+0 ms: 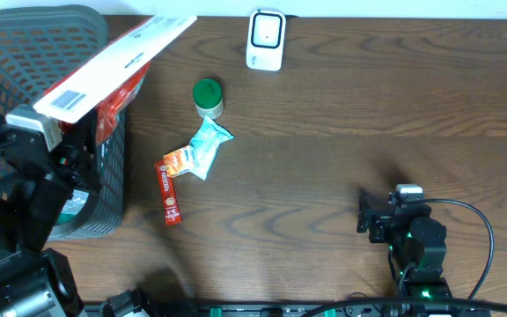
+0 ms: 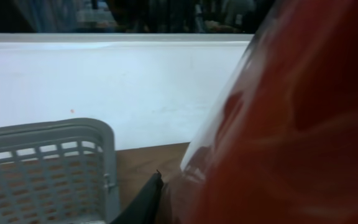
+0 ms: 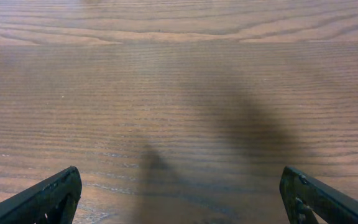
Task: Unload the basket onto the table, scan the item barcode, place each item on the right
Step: 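Lift the bagged red dustpan up out of the basket, then carry the dustpan right and lower it onto the table by the jar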
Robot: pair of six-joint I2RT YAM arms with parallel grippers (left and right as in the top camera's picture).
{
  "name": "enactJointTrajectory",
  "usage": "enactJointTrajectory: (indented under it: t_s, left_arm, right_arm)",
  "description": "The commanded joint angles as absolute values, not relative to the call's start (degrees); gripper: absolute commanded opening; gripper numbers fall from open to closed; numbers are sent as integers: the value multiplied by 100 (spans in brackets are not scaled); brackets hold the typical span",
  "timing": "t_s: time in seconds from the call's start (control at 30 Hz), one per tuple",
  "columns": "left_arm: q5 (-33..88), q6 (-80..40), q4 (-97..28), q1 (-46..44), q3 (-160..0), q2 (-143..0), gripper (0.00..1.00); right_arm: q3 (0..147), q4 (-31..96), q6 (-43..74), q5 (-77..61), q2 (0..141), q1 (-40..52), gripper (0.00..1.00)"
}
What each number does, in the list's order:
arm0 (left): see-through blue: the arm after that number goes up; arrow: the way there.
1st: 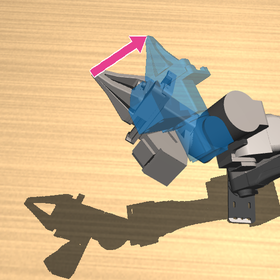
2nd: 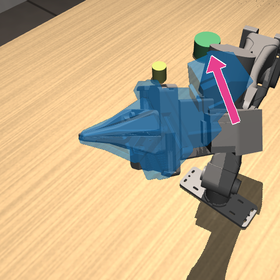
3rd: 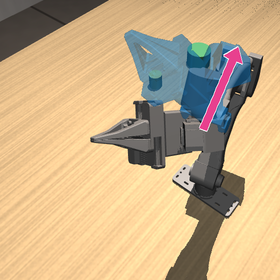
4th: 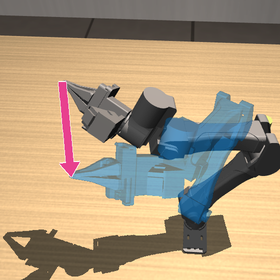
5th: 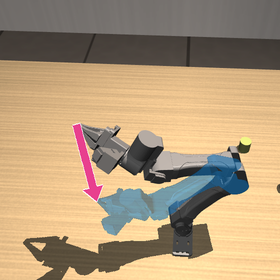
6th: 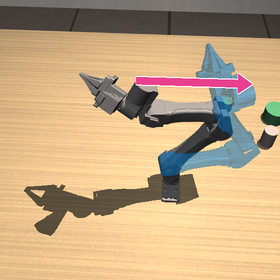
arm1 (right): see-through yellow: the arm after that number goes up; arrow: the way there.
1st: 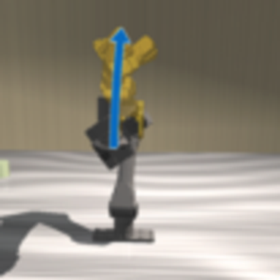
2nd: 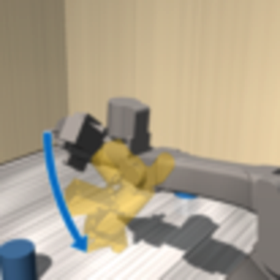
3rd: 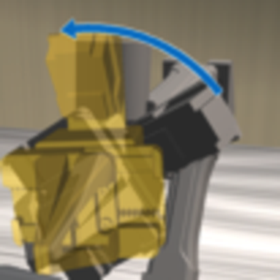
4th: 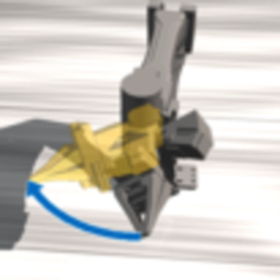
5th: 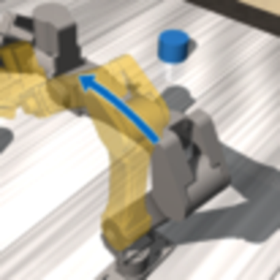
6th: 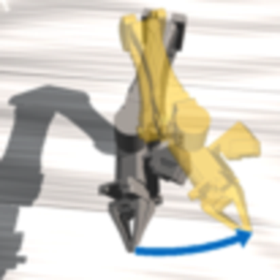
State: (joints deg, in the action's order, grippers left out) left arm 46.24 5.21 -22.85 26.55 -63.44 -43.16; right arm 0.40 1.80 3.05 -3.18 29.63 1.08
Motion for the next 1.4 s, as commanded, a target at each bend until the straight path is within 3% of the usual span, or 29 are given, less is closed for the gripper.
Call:
enactJointTrajectory:
  t_s: [0.0,0.23,0.47,0.87,1.03,1.37]
  left_arm:
    - [4862,416,-2185,2517,-6324,-4425,8]
    - [3972,416,-1850,1861,-6324,-5286,8]
    - [2779,504,-1476,469,-6324,-6281,7]
    - [-1210,762,-1780,-2161,-6322,-7406,7]
    - [-2349,486,-1957,-2606,-6322,-8029,7]
    - [-2368,314,-2510,-2724,-6322,-8941,7]
  right_arm:
    - [34,154,381,-303,2954,150,99]
    - [34,156,381,-303,2954,150,99]
    - [34,215,381,-301,2954,150,99]
    - [34,215,379,-281,2954,150,99]
    - [34,213,381,-281,2954,150,99]
    - [34,200,381,-279,2954,150,99]
